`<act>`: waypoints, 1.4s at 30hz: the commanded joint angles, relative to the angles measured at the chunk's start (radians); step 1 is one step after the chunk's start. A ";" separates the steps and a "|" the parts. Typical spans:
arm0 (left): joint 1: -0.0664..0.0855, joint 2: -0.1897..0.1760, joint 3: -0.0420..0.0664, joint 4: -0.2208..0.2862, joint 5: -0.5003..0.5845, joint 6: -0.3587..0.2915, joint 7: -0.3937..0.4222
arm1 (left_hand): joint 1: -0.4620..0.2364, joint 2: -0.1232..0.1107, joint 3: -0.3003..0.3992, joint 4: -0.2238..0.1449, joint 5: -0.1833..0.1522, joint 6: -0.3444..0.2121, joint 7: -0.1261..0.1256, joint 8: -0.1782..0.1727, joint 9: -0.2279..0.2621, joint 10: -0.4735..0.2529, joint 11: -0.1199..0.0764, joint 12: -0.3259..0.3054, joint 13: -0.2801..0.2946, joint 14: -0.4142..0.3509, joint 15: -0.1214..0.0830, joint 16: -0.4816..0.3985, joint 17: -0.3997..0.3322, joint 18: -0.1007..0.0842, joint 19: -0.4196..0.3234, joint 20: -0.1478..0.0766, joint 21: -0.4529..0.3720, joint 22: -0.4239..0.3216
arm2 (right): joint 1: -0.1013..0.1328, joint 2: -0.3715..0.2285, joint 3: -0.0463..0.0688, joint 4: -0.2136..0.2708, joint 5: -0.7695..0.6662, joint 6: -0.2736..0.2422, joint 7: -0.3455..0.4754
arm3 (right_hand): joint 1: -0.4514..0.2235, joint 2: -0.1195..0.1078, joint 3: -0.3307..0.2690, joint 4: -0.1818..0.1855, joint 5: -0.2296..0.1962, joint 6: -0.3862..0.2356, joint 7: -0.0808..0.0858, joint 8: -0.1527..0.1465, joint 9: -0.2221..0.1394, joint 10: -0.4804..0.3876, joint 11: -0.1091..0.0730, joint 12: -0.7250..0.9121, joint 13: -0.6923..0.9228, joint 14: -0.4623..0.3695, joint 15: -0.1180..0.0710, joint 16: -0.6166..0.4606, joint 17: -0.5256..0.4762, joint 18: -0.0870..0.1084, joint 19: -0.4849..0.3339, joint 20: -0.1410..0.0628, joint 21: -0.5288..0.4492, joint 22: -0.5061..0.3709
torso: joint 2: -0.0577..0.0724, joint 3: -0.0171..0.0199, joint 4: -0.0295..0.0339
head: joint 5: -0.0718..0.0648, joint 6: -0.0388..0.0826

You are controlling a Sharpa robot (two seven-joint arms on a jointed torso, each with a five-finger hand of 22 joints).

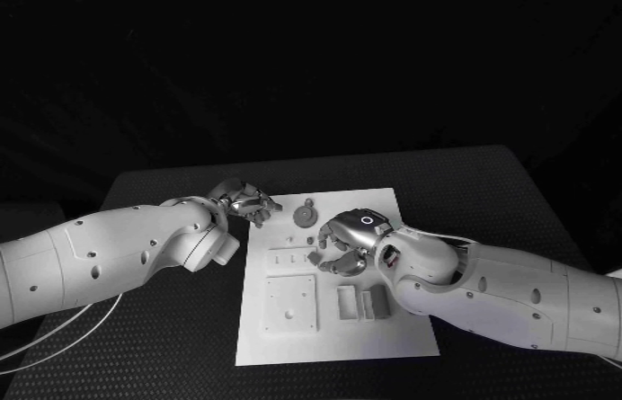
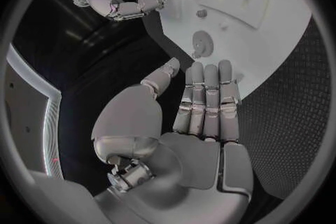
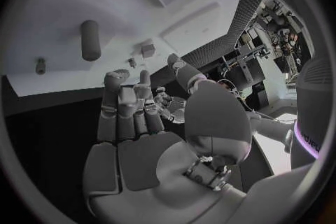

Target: Assemble the parts on the task board

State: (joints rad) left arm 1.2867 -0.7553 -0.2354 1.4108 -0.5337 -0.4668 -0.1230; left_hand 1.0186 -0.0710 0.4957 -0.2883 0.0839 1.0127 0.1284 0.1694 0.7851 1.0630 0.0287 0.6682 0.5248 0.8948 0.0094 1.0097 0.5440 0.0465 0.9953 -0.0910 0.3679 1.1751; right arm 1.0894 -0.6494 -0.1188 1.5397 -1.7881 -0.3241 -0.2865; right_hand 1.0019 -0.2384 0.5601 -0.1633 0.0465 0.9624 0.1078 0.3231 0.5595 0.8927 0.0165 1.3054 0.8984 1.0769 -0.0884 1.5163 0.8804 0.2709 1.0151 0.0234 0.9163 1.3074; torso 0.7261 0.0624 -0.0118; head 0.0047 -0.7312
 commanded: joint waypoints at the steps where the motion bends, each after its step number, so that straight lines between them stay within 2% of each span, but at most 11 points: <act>1: 0.001 0.003 0.000 0.003 0.025 -0.013 0.023 | 0.012 0.000 0.001 0.003 -0.006 -0.008 -0.001 0.005 -0.002 0.001 0.002 -0.006 -0.002 0.001 0.006 -0.006 -0.001 0.003 0.001 0.006 -0.007 -0.001 | -0.005 0.012 0.000 -0.014 -0.081 0.021 -0.048 | -0.004 -0.013 0.003 0.019 0.004 0.014 0.008 0.000 -0.002 0.002 -0.008 0.005 0.001 -0.001 -0.006 0.005 0.002 -0.009 0.005 -0.001 0.005 0.018 | 0.002 -0.0007 0.0040 | -0.002 -0.004; 5: 0.001 0.003 0.000 0.002 0.028 -0.012 0.022 | 0.011 -0.001 -0.001 0.004 -0.007 -0.008 -0.001 0.006 -0.002 0.002 0.003 -0.006 -0.003 0.001 0.006 -0.006 -0.002 0.003 0.001 0.006 -0.008 -0.001 | -0.011 0.033 0.000 -0.034 -0.091 0.023 -0.052 | -0.010 -0.017 0.005 0.037 0.004 0.016 0.007 -0.001 -0.004 0.002 -0.009 0.006 0.000 -0.001 -0.006 0.007 0.002 -0.009 0.005 -0.003 0.006 0.018 | 0.002 0.0008 0.0014 | 0.002 -0.009; 15: 0.001 0.006 0.000 0.005 0.031 -0.011 0.021 | 0.008 -0.002 -0.004 0.005 -0.007 -0.009 -0.001 0.006 -0.003 0.002 0.003 -0.007 -0.004 0.001 0.007 -0.007 -0.002 0.003 0.002 0.007 -0.009 -0.001 | -0.024 0.063 0.000 -0.065 -0.095 0.028 -0.050 | -0.019 -0.025 0.007 0.065 0.004 0.019 0.007 -0.003 -0.005 0.001 -0.009 0.008 0.000 -0.001 -0.006 0.010 0.002 -0.009 0.004 -0.004 0.008 0.018 | 0.001 0.0003 0.0025 | 0.006 -0.018; 19: 0.001 0.006 0.000 0.006 0.031 -0.012 0.019 | 0.007 -0.002 -0.005 0.006 -0.007 -0.010 -0.001 0.006 -0.003 0.002 0.003 -0.007 -0.005 0.001 0.007 -0.007 -0.002 0.003 0.002 0.007 -0.010 -0.001 | -0.025 0.068 0.000 -0.077 -0.095 0.036 -0.051 | -0.020 -0.026 0.007 0.073 0.004 0.023 0.006 -0.001 -0.004 0.001 -0.010 0.008 0.000 -0.002 -0.007 0.011 0.002 -0.009 0.003 -0.005 0.008 0.018 | 0.001 0.0004 -0.0009 | 0.011 -0.022; 22: 0.001 0.006 0.000 0.006 0.032 -0.010 0.018 | 0.007 -0.003 -0.005 0.006 -0.007 -0.011 0.000 0.006 -0.004 0.002 0.003 -0.007 -0.005 0.001 0.007 -0.007 -0.002 0.003 0.002 0.007 -0.010 -0.001 | -0.025 0.073 0.000 -0.089 -0.098 0.035 -0.053 | -0.019 -0.026 0.007 0.075 0.004 0.025 0.005 0.000 -0.004 0.000 -0.011 0.008 0.000 -0.002 -0.007 0.011 0.002 -0.009 0.003 -0.005 0.008 0.018 | 0.000 0.0001 -0.0016 | 0.010 -0.022; 26: 0.001 0.006 0.000 0.007 0.032 -0.010 0.016 | 0.007 -0.003 -0.005 0.006 -0.007 -0.011 0.000 0.006 -0.004 0.002 0.003 -0.008 -0.005 0.001 0.007 -0.007 -0.002 0.004 0.002 0.007 -0.011 -0.001 | -0.026 0.081 0.000 -0.100 -0.104 0.036 -0.053 | -0.014 -0.022 0.009 0.077 0.004 0.029 0.003 0.002 -0.003 0.000 -0.012 0.008 0.000 -0.002 -0.009 0.011 0.002 -0.009 0.003 -0.006 0.009 0.018 | 0.000 0.0015 -0.0024 | 0.010 -0.023; 35: 0.001 0.007 0.000 0.007 0.033 -0.010 0.015 | 0.006 -0.003 -0.006 0.006 -0.006 -0.013 0.000 0.006 -0.005 0.002 0.003 -0.008 -0.006 0.000 0.007 -0.008 -0.003 0.004 0.002 0.008 -0.012 -0.001 | -0.033 0.096 0.000 -0.110 -0.108 0.045 -0.055 | 0.000 -0.013 0.008 0.074 0.004 0.033 0.001 0.005 -0.001 0.000 -0.014 0.009 0.000 -0.003 -0.011 0.012 0.002 -0.009 0.002 -0.007 0.011 0.018 | 0.000 0.0016 0.0001 | 0.010 -0.027; 42: 0.001 0.009 0.000 0.007 0.034 -0.008 0.014 | 0.005 -0.003 -0.007 0.007 -0.006 -0.014 0.001 0.006 -0.005 0.002 0.004 -0.009 -0.007 0.000 0.008 -0.008 -0.003 0.004 0.002 0.008 -0.012 -0.001 | -0.034 0.110 0.000 -0.125 -0.108 0.048 -0.053 | 0.003 -0.012 0.006 0.072 0.004 0.035 0.000 0.007 0.000 0.000 -0.015 0.009 0.000 -0.003 -0.011 0.012 0.001 -0.009 0.001 -0.007 0.011 0.018 | 0.001 0.0021 -0.0008 | 0.012 -0.030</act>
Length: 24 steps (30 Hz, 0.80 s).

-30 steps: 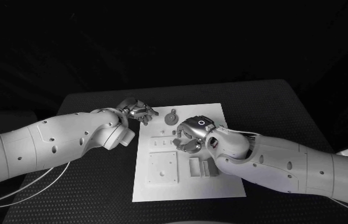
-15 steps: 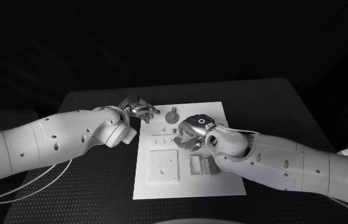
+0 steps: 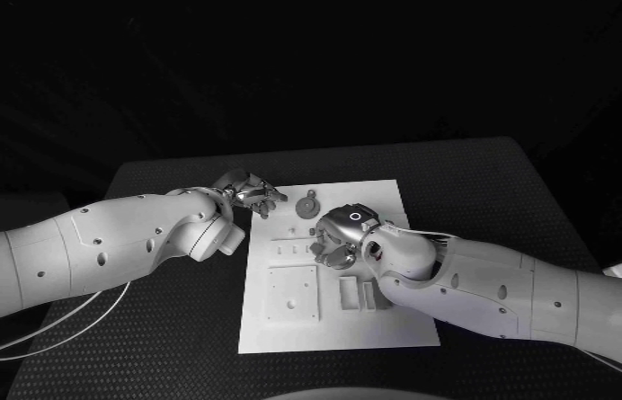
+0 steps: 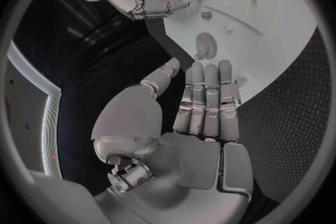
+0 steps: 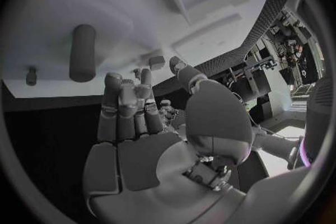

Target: Assemble the parts on the task board

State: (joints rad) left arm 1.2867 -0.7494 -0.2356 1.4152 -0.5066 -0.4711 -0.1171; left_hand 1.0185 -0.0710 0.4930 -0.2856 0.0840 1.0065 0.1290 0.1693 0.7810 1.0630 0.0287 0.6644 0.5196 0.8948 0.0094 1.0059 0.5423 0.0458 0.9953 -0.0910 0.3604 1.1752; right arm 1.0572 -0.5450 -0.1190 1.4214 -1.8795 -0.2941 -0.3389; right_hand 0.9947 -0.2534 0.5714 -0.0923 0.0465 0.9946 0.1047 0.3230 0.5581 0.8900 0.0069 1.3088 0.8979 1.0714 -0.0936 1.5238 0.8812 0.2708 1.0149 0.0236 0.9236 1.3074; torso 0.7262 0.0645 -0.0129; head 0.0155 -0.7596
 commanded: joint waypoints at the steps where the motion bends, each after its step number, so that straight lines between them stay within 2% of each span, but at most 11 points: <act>1: 0.001 0.004 0.000 0.002 0.007 -0.003 0.008 | 0.005 -0.003 -0.004 0.004 -0.007 -0.008 0.000 0.006 -0.001 0.002 0.004 -0.005 -0.002 0.000 0.008 -0.005 -0.001 0.005 0.002 0.008 -0.005 -0.001 | -0.003 0.007 0.000 -0.007 -0.017 0.017 0.000 | 0.010 0.004 -0.006 0.001 0.004 0.004 0.003 0.007 0.002 0.003 -0.005 0.006 0.000 0.003 -0.006 0.005 0.001 -0.009 0.001 -0.008 0.004 0.018 | 0.000 0.0000 0.0004 | 0.001 -0.001; 8: 0.001 0.004 0.000 0.000 0.009 -0.003 0.005 | 0.005 -0.003 -0.005 0.004 -0.007 -0.010 0.001 0.006 -0.002 0.001 0.004 -0.005 -0.003 0.000 0.008 -0.005 -0.001 0.005 0.002 0.008 -0.006 -0.001 | -0.005 0.015 0.000 -0.014 -0.018 0.014 -0.001 | 0.013 0.007 -0.007 -0.001 0.004 0.006 0.002 0.008 0.003 0.003 -0.006 0.006 0.000 0.003 -0.007 0.005 0.000 -0.009 0.001 -0.008 0.004 0.018 | 0.000 0.0009 -0.0003 | 0.003 -0.004; 13: 0.001 0.007 0.000 -0.001 0.011 0.001 0.002 | 0.004 -0.002 -0.006 0.005 -0.007 -0.012 0.002 0.005 -0.003 0.001 0.004 -0.006 -0.003 -0.001 0.008 -0.006 -0.002 0.005 0.001 0.009 -0.007 -0.001 | -0.005 0.024 0.000 -0.029 -0.019 0.015 0.000 | 0.013 0.008 -0.008 0.000 0.004 0.006 0.002 0.009 0.003 0.003 -0.006 0.006 0.000 0.003 -0.007 0.005 0.000 -0.009 0.001 -0.007 0.005 0.018 | 0.000 -0.0005 -0.0010 | 0.002 -0.005; 20: 0.001 0.008 0.000 -0.002 0.012 0.003 -0.005 | 0.002 -0.002 -0.008 0.006 -0.009 -0.015 0.003 0.004 -0.004 0.001 0.005 -0.007 -0.005 -0.001 0.009 -0.006 -0.002 0.005 0.001 0.009 -0.008 -0.001 | -0.010 0.036 0.000 -0.046 -0.022 0.016 0.001 | 0.014 0.009 -0.009 -0.001 0.004 0.007 0.002 0.009 0.003 0.003 -0.007 0.006 0.000 0.002 -0.007 0.005 0.000 -0.009 0.000 -0.007 0.005 0.018 | 0.000 0.0002 -0.0002 | 0.004 -0.006; 24: 0.001 0.009 0.000 -0.003 0.012 0.005 -0.007 | 0.001 -0.002 -0.008 0.006 -0.009 -0.018 0.004 0.004 -0.004 0.000 0.006 -0.007 -0.005 -0.002 0.009 -0.007 -0.002 0.005 0.001 0.009 -0.009 -0.001 | -0.010 0.039 0.000 -0.051 -0.024 0.019 0.004 | 0.029 0.019 -0.011 -0.012 0.004 0.006 0.001 0.009 0.004 0.003 -0.007 0.005 -0.001 0.002 -0.008 0.004 -0.001 -0.009 -0.001 -0.008 0.005 0.018 | 0.000 -0.0005 -0.0008 | 0.004 -0.006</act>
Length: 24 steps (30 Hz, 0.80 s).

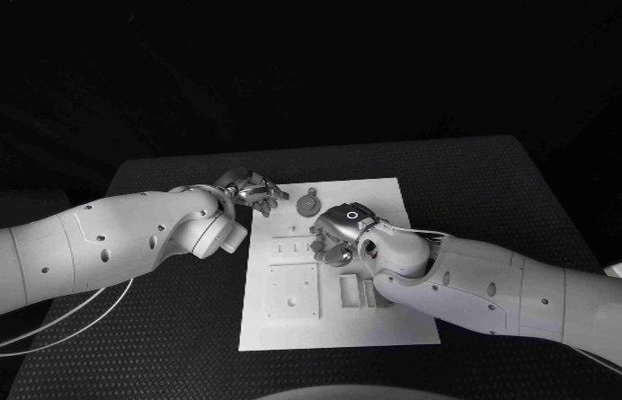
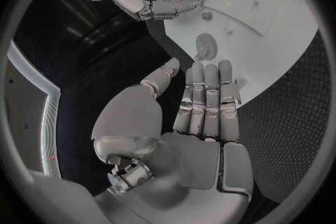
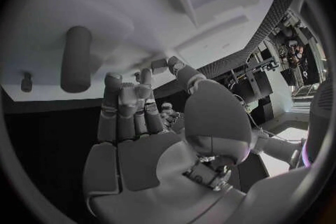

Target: Assemble the parts on the task board

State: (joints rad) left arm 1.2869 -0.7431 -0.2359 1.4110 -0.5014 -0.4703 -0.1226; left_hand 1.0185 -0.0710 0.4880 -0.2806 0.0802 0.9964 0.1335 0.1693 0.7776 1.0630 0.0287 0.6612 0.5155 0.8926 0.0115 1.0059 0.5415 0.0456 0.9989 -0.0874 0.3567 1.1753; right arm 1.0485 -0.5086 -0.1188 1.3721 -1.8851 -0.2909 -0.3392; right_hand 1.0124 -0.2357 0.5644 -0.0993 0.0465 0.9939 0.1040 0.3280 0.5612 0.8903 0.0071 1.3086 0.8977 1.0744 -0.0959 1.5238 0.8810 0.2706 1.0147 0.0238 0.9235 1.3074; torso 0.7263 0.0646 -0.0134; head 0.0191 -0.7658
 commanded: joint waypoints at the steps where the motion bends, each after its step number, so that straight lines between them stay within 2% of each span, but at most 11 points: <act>1: 0.001 0.003 0.000 0.001 0.007 0.004 -0.001 | 0.001 -0.002 -0.003 0.001 -0.005 -0.008 -0.001 0.004 -0.001 0.000 0.006 -0.004 -0.001 0.000 0.007 -0.007 -0.001 0.005 -0.003 0.006 -0.005 -0.001 | -0.002 0.003 0.000 -0.002 -0.018 0.016 0.004 | 0.011 0.001 -0.004 -0.005 0.004 0.007 0.002 0.004 0.001 0.003 -0.008 0.006 -0.001 -0.001 -0.006 0.004 -0.001 -0.009 -0.001 -0.008 0.005 0.018 | 0.000 -0.0009 -0.0002 | 0.001 0.000; 6: 0.001 0.004 0.000 0.001 0.007 0.005 -0.004 | 0.001 -0.001 -0.004 0.001 -0.006 -0.010 0.000 0.003 -0.002 -0.001 0.006 -0.004 -0.002 0.000 0.007 -0.007 -0.002 0.005 -0.003 0.006 -0.006 -0.002 | -0.002 0.003 0.000 -0.003 -0.020 0.021 0.009 | 0.046 0.040 -0.017 -0.057 0.004 0.004 0.002 0.004 0.003 0.001 -0.007 0.005 -0.002 -0.004 -0.006 0.004 -0.002 -0.009 -0.006 -0.006 0.006 0.018 | -0.001 -0.0007 -0.0012 | 0.002 -0.002; 12: 0.001 0.003 0.000 0.001 0.007 0.007 -0.007 | 0.001 0.000 -0.004 0.002 -0.006 -0.012 0.001 0.003 -0.002 -0.001 0.007 -0.005 -0.003 -0.001 0.008 -0.008 -0.002 0.005 -0.003 0.007 -0.007 -0.002 | -0.002 0.001 0.000 -0.002 -0.020 0.022 0.010 | 0.057 0.111 -0.043 -0.177 0.004 0.003 0.004 -0.001 0.002 -0.001 -0.005 0.005 -0.004 -0.007 -0.003 0.004 -0.005 -0.009 -0.012 0.002 0.005 0.016 | -0.001 0.0000 -0.0022 | 0.002 -0.002; 15: 0.001 0.003 0.000 0.001 0.007 0.009 -0.009 | 0.001 0.000 -0.004 0.002 -0.006 -0.013 0.001 0.003 -0.003 -0.002 0.007 -0.005 -0.003 -0.001 0.008 -0.008 -0.002 0.005 -0.004 0.007 -0.008 -0.002 | -0.002 0.001 0.000 -0.002 -0.020 0.019 0.011 | 0.061 0.118 -0.041 -0.191 0.004 0.002 0.005 -0.003 0.001 -0.001 -0.005 0.005 -0.005 -0.007 -0.003 0.004 -0.005 -0.009 -0.012 0.002 0.004 0.016 | -0.001 -0.0001 -0.0016 | 0.001 -0.002; 24: 0.001 0.004 0.000 0.002 0.007 0.020 -0.013 | -0.001 0.001 -0.005 0.002 -0.007 -0.017 0.003 0.002 -0.004 -0.004 0.008 -0.006 -0.005 -0.003 0.009 -0.009 -0.002 0.005 -0.005 0.008 -0.010 -0.002 | -0.002 -0.002 0.000 -0.002 -0.012 -0.002 0.024 | 0.060 0.126 -0.041 -0.191 0.004 0.000 0.006 -0.005 -0.001 -0.001 -0.004 0.005 -0.005 -0.007 -0.003 0.004 -0.005 -0.009 -0.012 0.002 0.004 0.015 | -0.001 0.0003 -0.0016 | 0.001 -0.002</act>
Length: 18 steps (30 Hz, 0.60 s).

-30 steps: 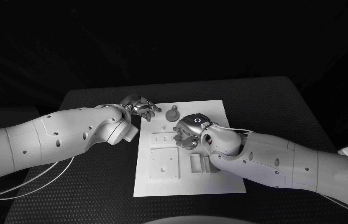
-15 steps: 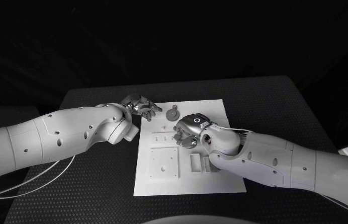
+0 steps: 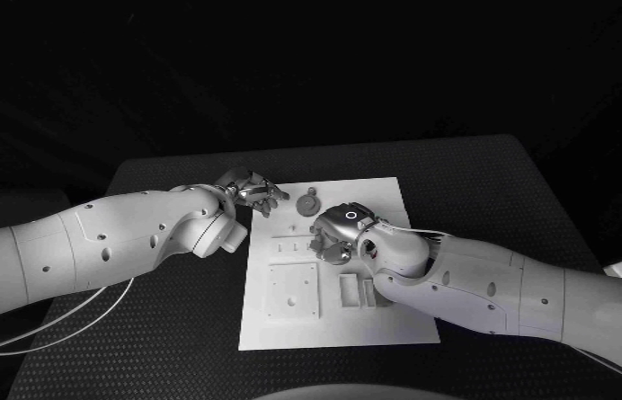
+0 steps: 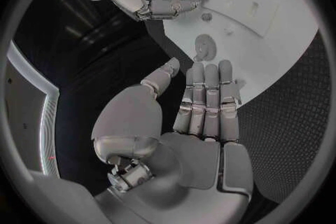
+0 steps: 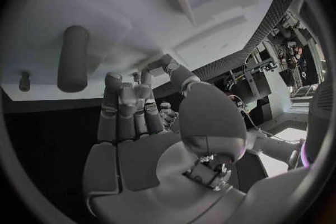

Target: Assemble the parts on the task board

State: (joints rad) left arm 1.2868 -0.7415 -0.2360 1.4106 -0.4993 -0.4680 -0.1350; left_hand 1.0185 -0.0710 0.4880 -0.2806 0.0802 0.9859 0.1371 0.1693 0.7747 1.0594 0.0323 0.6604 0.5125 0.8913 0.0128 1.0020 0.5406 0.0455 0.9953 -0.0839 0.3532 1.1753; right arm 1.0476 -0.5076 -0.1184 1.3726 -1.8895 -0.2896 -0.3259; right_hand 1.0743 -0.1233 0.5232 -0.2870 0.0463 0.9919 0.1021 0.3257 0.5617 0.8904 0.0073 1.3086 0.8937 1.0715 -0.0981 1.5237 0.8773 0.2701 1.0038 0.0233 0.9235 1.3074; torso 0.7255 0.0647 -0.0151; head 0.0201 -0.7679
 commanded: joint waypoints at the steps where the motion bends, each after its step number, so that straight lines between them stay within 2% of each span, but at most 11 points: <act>1: 0.001 0.002 0.000 0.004 0.005 0.018 -0.001 | 0.000 0.001 -0.005 0.003 -0.007 -0.007 -0.001 0.002 -0.001 0.000 0.005 -0.006 -0.002 -0.002 0.008 -0.005 -0.002 0.005 -0.001 0.004 -0.007 -0.002 | -0.002 -0.003 -0.001 -0.002 -0.004 -0.009 0.013 | 0.001 0.020 0.001 -0.004 0.004 0.002 0.008 -0.003 -0.002 -0.001 -0.004 0.005 -0.001 -0.004 0.000 0.004 -0.002 -0.008 -0.001 0.003 0.004 0.015 | 0.000 0.0002 0.0000 | 0.000 0.000; 3: 0.001 0.002 0.000 0.004 0.005 0.019 -0.002 | 0.000 0.001 -0.005 0.003 -0.007 -0.008 0.000 0.002 -0.002 -0.001 0.005 -0.006 -0.002 -0.003 0.008 -0.005 -0.002 0.005 -0.002 0.005 -0.007 -0.002 | -0.002 -0.006 -0.001 -0.001 -0.001 -0.018 0.017 | 0.007 0.046 0.005 -0.006 0.004 0.002 0.008 -0.004 -0.003 -0.001 -0.004 0.005 -0.001 -0.004 0.000 0.004 -0.002 -0.008 -0.002 0.002 0.003 0.015 | 0.000 0.0002 0.0000 | 0.000 0.000; 7: 0.001 0.002 0.000 0.004 0.005 0.020 -0.002 | -0.001 0.002 -0.005 0.003 -0.007 -0.009 0.000 0.002 -0.002 -0.001 0.005 -0.006 -0.003 -0.003 0.008 -0.006 -0.002 0.005 -0.002 0.005 -0.008 -0.002 | -0.002 -0.012 -0.001 0.003 0.004 -0.034 0.026 | 0.023 0.077 0.012 -0.006 0.004 0.001 0.008 -0.007 -0.004 -0.003 -0.004 0.005 -0.001 -0.005 -0.001 0.005 -0.002 -0.008 -0.005 0.002 0.003 0.016 | 0.000 0.0003 -0.0007 | 0.001 0.001; 9: 0.000 0.002 0.000 0.004 0.005 0.022 -0.003 | -0.001 0.002 -0.006 0.003 -0.007 -0.009 0.000 0.002 -0.002 -0.002 0.006 -0.006 -0.003 -0.003 0.008 -0.006 -0.002 0.005 -0.002 0.005 -0.008 -0.002 | -0.002 -0.015 -0.001 0.006 0.006 -0.043 0.031 | 0.039 0.037 0.135 0.026 0.002 0.008 0.007 -0.010 -0.010 0.000 -0.001 0.004 -0.004 -0.003 0.001 0.003 -0.005 -0.008 0.001 0.008 -0.001 0.012 | 0.000 0.0002 -0.0007 | 0.001 0.001; 10: 0.000 0.002 0.000 0.004 0.005 0.025 -0.004 | -0.001 0.002 -0.005 0.003 -0.007 -0.009 0.000 0.002 -0.002 -0.002 0.006 -0.006 -0.003 -0.004 0.008 -0.006 -0.002 0.005 -0.002 0.005 -0.009 -0.002 | -0.002 -0.016 -0.001 0.007 0.009 -0.048 0.032 | 0.026 0.031 0.160 0.033 0.003 0.010 0.010 -0.011 -0.011 0.001 -0.002 0.005 -0.004 -0.002 0.002 0.004 -0.005 -0.008 0.005 0.010 0.001 0.014 | 0.000 0.0002 -0.0007 | 0.001 0.001; 18: 0.000 0.005 0.000 0.005 0.000 0.042 -0.010 | -0.001 0.002 -0.006 0.003 -0.007 -0.010 0.000 0.002 -0.002 -0.003 0.006 -0.007 -0.004 -0.005 0.009 -0.006 -0.002 0.005 -0.003 0.006 -0.010 -0.001 | -0.002 -0.025 0.000 0.016 0.020 -0.069 0.043 | 0.010 0.028 0.182 0.033 0.004 0.012 0.009 -0.009 -0.011 0.003 -0.002 0.007 -0.004 0.001 0.002 0.005 -0.005 -0.008 0.009 0.009 0.005 0.016 | 0.000 0.0000 0.0001 | 0.000 0.003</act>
State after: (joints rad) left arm 1.2866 -0.7390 -0.2367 1.4129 -0.4994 -0.4495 -0.1441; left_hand 1.0185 -0.0710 0.4858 -0.2784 0.0803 0.9859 0.1371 0.1693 0.7731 1.0594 0.0323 0.6604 0.5106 0.8878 0.0162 1.0020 0.5398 0.0453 0.9953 -0.0839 0.3492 1.1753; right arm 1.0462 -0.5314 -0.1192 1.3852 -1.8741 -0.3352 -0.2991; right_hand 1.0915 -0.0964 0.6986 -0.2551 0.0474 0.9888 0.1058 0.3085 0.5448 0.8900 0.0071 1.3123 0.8907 1.0702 -0.0963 1.5237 0.8732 0.2690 1.0093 0.0289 0.9235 1.3074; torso 0.7255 0.0650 -0.0153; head 0.0207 -0.7654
